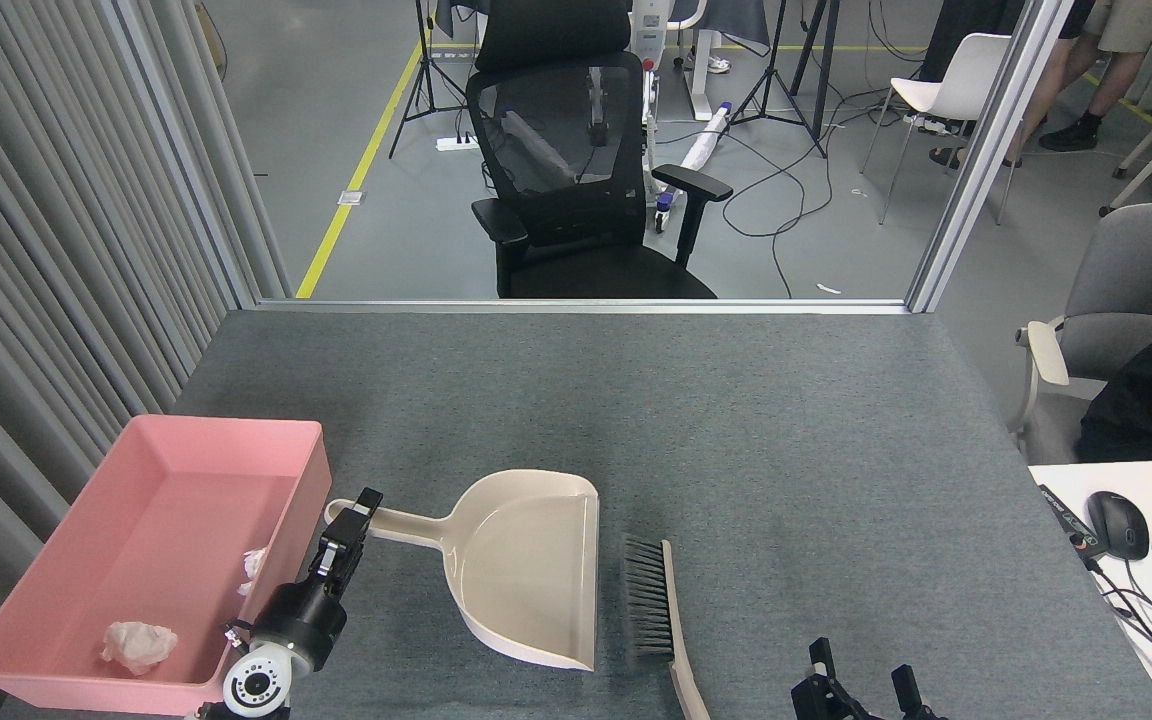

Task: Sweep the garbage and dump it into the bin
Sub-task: 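Bring the dustpan back and set it on the table with the left gripper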

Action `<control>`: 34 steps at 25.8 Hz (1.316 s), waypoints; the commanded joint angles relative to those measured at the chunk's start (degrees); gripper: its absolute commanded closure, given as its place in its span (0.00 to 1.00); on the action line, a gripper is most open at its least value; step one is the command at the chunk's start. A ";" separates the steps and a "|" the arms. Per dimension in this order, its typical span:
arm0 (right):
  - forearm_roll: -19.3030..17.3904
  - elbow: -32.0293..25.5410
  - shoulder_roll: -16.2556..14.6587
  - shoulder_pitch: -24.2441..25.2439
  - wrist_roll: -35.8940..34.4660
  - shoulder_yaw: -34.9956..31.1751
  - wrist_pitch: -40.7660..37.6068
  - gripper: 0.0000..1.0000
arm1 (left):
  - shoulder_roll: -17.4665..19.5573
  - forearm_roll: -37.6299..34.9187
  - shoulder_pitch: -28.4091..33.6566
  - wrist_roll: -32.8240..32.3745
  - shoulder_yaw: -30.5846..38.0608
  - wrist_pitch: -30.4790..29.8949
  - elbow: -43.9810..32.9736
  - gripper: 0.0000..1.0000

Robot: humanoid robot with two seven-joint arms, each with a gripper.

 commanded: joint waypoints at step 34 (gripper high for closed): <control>0.00 0.00 0.36 0.03 -0.14 0.09 -0.08 0.02 | 1.98 -2.53 13.79 1.23 0.46 1.70 -12.97 0.04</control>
